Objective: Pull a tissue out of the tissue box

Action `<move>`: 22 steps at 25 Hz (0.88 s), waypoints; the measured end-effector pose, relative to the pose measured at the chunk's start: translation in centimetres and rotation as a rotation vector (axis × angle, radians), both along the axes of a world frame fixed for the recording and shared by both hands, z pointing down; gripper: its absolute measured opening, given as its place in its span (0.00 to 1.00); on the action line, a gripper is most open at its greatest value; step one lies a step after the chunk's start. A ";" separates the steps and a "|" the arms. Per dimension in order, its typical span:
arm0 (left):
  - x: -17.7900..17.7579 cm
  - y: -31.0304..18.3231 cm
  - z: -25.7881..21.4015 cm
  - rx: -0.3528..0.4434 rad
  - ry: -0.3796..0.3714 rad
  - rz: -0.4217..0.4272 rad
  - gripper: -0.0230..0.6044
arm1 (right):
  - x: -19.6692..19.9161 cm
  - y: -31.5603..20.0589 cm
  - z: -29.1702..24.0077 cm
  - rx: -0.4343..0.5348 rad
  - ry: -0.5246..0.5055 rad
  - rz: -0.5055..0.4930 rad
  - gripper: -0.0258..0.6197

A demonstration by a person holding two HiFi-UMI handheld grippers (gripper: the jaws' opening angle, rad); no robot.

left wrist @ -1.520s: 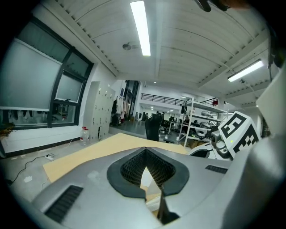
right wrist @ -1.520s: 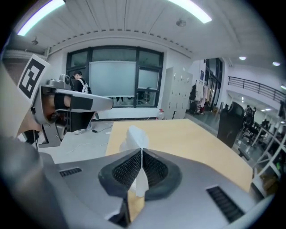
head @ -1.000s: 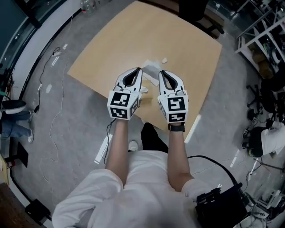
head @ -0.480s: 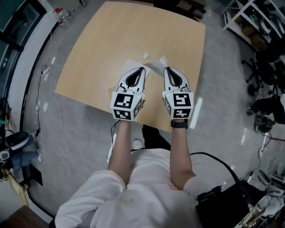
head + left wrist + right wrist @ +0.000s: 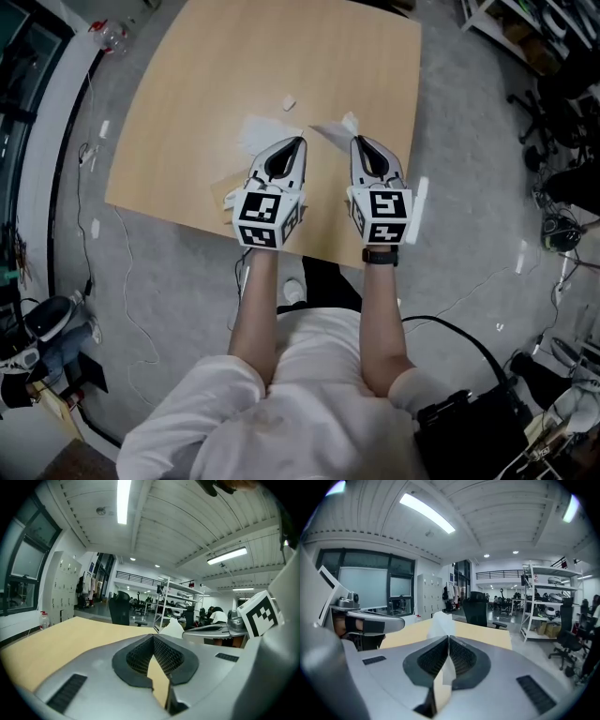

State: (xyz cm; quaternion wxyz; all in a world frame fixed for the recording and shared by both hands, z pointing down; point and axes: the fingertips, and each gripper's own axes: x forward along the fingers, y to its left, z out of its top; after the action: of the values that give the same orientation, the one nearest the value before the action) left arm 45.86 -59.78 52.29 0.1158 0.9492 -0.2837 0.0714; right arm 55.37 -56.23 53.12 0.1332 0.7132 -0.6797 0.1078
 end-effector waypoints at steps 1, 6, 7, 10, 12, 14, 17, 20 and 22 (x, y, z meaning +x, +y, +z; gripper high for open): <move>0.3 0.2 0.2 -0.002 -0.002 0.005 0.04 | 0.2 0.2 0.1 0.004 -0.003 0.001 0.06; 2.2 1.5 1.6 -0.004 -0.010 0.033 0.04 | 1.4 1.8 0.9 0.026 0.010 0.036 0.06; 2.4 1.7 1.9 -0.002 -0.012 0.041 0.04 | 1.5 2.1 1.1 0.034 0.008 0.044 0.06; 2.8 2.5 2.4 0.002 -0.014 0.058 0.04 | 1.8 3.2 1.4 0.055 0.005 0.059 0.06; 3.0 2.9 2.3 0.006 -0.009 0.065 0.04 | 2.1 4.0 1.0 0.072 0.009 0.068 0.06; 3.5 3.4 1.7 0.021 -0.005 0.074 0.04 | 2.6 4.6 0.3 0.094 0.015 0.080 0.06; 4.0 4.8 0.3 0.052 0.007 0.095 0.04 | 2.8 5.9 -1.1 0.129 0.024 0.094 0.06; 3.7 6.3 -1.1 0.073 0.027 0.097 0.04 | 1.7 7.3 -2.5 0.157 0.040 0.090 0.06; 3.3 7.1 -1.7 0.086 0.041 0.092 0.04 | 1.0 8.0 -3.2 0.171 0.055 0.096 0.06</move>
State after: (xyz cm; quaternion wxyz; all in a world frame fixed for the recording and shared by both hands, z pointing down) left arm 49.17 -52.68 50.61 0.0772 0.9666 -0.2400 0.0450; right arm 56.36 -48.22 49.92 0.0851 0.7564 -0.6476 0.0363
